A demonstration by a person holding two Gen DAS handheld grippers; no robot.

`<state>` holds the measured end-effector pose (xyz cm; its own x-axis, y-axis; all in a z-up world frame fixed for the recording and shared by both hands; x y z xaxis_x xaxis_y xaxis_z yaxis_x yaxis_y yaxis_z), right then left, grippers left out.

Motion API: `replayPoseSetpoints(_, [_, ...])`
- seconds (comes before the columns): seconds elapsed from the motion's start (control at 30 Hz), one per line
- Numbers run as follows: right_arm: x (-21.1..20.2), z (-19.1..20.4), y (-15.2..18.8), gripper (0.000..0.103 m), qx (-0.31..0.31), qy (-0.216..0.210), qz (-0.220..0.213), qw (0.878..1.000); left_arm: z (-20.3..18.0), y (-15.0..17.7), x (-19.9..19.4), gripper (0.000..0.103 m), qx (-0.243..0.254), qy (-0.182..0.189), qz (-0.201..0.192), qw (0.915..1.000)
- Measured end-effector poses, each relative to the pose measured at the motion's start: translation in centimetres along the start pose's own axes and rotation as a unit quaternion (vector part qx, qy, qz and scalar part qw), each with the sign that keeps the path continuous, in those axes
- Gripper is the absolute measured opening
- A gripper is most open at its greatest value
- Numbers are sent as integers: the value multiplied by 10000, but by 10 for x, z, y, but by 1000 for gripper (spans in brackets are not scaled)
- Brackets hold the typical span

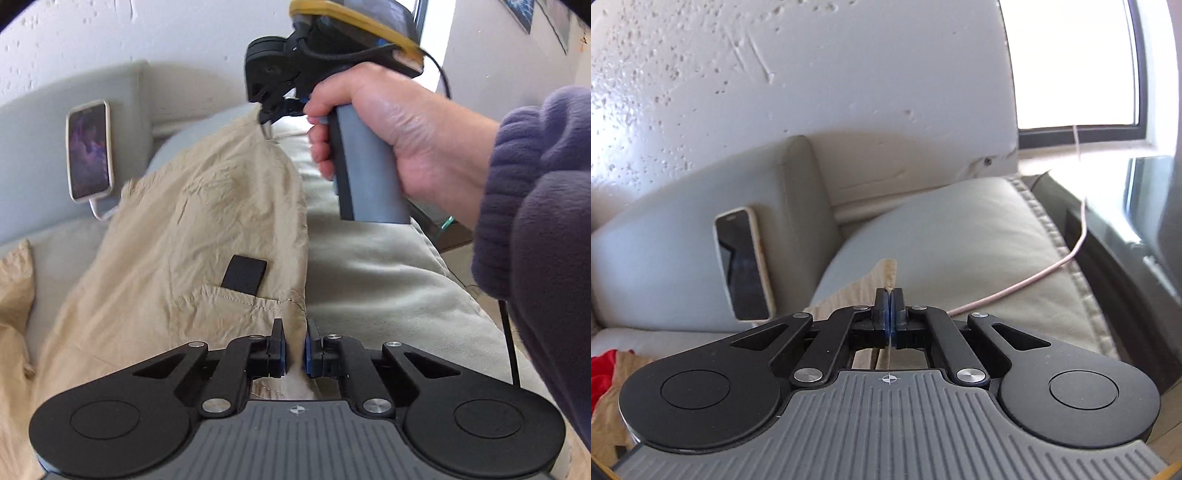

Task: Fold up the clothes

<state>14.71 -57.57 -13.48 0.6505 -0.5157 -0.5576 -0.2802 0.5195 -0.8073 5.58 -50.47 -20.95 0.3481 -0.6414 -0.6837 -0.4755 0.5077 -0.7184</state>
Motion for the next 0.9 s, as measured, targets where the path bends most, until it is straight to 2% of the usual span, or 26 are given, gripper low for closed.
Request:
replayPoseSetpoints(0.07, [6, -15, 6, 0, 51, 293, 205, 9993, -2, 1, 3, 10, 146, -17, 12, 9999])
replayPoseSetpoints(0.13, [15, -26, 14, 1, 73, 483, 499, 9976, -2, 3, -7, 21, 142, -31, 23, 9999])
replayPoseSetpoints(0.17, [14, -27, 16, 2, 100, 511, 556, 9971, -2, 4, -15, 36, 160, -60, 67, 9998])
replayPoseSetpoints(0.2, [11, -27, 17, 7, 136, 524, 551, 9970, -3, 5, -26, 46, 214, -93, 58, 9997])
replayPoseSetpoints(0.23, [3, -26, 15, 10, 178, 546, 498, 9971, -5, 6, -40, 49, 273, -100, -21, 9996])
replayPoseSetpoints(0.27, [-9, -21, 14, 13, 183, 522, 418, 9976, -6, 9, -56, 56, 328, -69, -106, 9994])
replayPoseSetpoints(0.3, [-23, -16, 12, 24, 161, 461, 343, 9982, -6, 12, -72, 61, 322, -12, -153, 9994])
replayPoseSetpoints(0.33, [-39, -10, 13, 40, 87, 410, 326, 9986, -5, 16, -86, 62, 290, 51, -186, 9994])
replayPoseSetpoints(0.37, [-55, -3, 15, 45, -22, 368, 349, 9987, -4, 21, -98, 62, 219, 87, -169, 9996])
replayPoseSetpoints(0.43, [-88, 12, 27, 45, -279, 223, 533, 9979, -3, 38, -118, 62, 64, 125, -64, 9999])
replayPoseSetpoints(0.53, [-133, 25, 59, 48, -365, 52, 1086, 9934, -8, 69, -129, 61, 81, 8, 77, 9999])
replayPoseSetpoints(0.67, [-173, 19, 111, 49, 141, -253, 1806, 9831, -39, 105, -123, 59, 328, -131, 265, 9990])
replayPoseSetpoints(0.8, [-194, 4, 154, 49, 574, -415, 2204, 9728, -63, 124, -111, 59, 815, -490, 273, 9951])
replayPoseSetpoints(0.83, [-196, 2, 161, 49, 626, -457, 2235, 9716, -65, 127, -108, 55, 896, -607, 337, 9935])
replayPoseSetpoints(0.87, [-197, 1, 166, 49, 645, -529, 2250, 9708, -64, 130, -104, 32, 909, -709, 442, 9924])
replayPoseSetpoints(0.9, [-197, 2, 169, 49, 656, -616, 2250, 9702, -61, 131, -100, 0, 854, -749, 547, 9920])
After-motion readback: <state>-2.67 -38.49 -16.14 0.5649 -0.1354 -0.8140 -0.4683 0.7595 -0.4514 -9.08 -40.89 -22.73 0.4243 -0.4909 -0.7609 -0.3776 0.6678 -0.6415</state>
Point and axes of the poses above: each gripper's, at about its wrist camera, not at the fingertips, and x roughly the way its jaws point, z to its left, y to its underside, the point moved 6 cm from there along x, roughly the way its jaws point
